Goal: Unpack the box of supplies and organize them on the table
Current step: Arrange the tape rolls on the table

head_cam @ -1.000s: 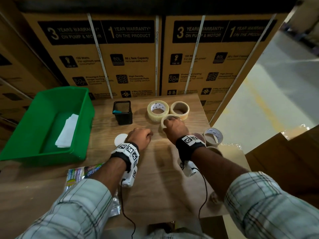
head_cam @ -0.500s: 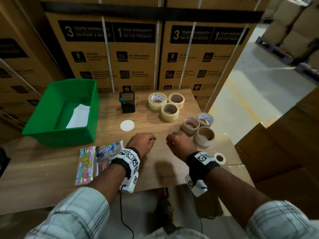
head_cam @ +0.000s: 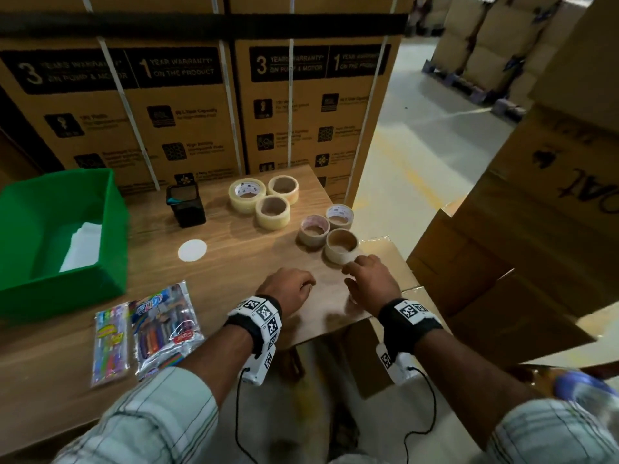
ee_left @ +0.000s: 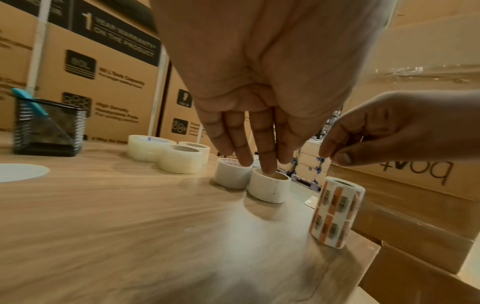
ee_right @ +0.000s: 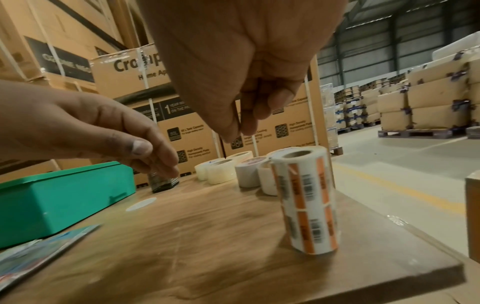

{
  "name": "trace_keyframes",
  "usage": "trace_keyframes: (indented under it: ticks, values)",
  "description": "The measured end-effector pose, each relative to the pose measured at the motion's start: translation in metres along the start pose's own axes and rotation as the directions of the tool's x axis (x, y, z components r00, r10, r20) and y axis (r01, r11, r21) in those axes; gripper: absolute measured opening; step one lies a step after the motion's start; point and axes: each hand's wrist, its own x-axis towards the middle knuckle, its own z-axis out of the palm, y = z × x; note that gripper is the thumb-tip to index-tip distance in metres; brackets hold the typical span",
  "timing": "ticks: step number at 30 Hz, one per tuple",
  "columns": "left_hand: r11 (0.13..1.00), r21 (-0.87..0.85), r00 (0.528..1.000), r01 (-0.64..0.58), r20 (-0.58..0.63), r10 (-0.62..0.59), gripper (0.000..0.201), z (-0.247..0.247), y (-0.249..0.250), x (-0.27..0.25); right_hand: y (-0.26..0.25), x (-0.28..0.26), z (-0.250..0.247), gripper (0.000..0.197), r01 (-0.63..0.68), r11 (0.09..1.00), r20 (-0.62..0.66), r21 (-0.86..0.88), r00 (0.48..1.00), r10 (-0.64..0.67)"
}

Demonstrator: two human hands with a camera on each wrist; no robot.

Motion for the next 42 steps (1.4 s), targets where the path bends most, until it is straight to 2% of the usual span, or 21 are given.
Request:
trace_keyframes:
  ticks: [2,5,8,11,15,18,27,33,38,42]
  values:
    - [0.999,0.037,0.999,-0.012,0.03,0.011,0.027,0.006,0.009,0.013,0.017,0.0,-0.001,0.03,-0.027,1.0,0.008,0.013,1.0,0.027]
    - [0.998,0.065,0.997,0.0,0.075,-0.004,0.027,0.017,0.023,0.033,0.04,0.001,0.002,0.043,-0.04,0.999,0.089,0.009,0.995,0.039]
    - [0.998,0.062,0.995,0.026,0.094,-0.032,0.027,0.028,0.038,0.051,0.061,0.005,0.01,0.052,-0.003,0.999,0.172,0.037,0.985,-0.003]
    - [0.996,0.067,0.994,0.063,0.09,-0.069,0.027,0.035,0.046,0.066,0.074,0.013,0.016,0.053,0.057,0.993,0.225,0.101,0.971,-0.079]
    - [0.99,0.092,0.99,0.11,0.084,-0.118,0.027,0.034,0.047,0.08,0.084,0.022,0.022,0.048,0.166,0.98,0.22,0.106,0.958,-0.186]
    - [0.983,0.076,0.982,0.169,0.067,-0.174,0.027,0.029,0.044,0.088,0.09,0.035,0.015,0.047,0.21,0.962,0.217,0.173,0.945,-0.245]
    - [0.939,0.007,0.939,0.343,0.001,-0.343,0.024,-0.008,0.027,0.106,0.083,0.113,-0.027,0.044,0.327,0.877,0.115,0.353,0.915,-0.387]
    - [0.92,-0.004,0.919,0.393,-0.048,-0.392,0.024,-0.043,0.001,0.132,0.065,0.188,-0.041,0.041,0.275,0.91,0.148,0.31,0.931,-0.332]
    - [0.93,-0.04,0.924,0.367,-0.098,-0.369,0.027,-0.065,-0.022,0.169,0.059,0.254,-0.053,0.034,0.186,0.968,0.175,0.169,0.961,-0.216]
    - [0.94,-0.049,0.937,0.337,-0.083,-0.34,0.028,-0.077,-0.043,0.204,0.055,0.309,-0.048,0.034,0.162,0.986,0.218,0.042,0.961,-0.167]
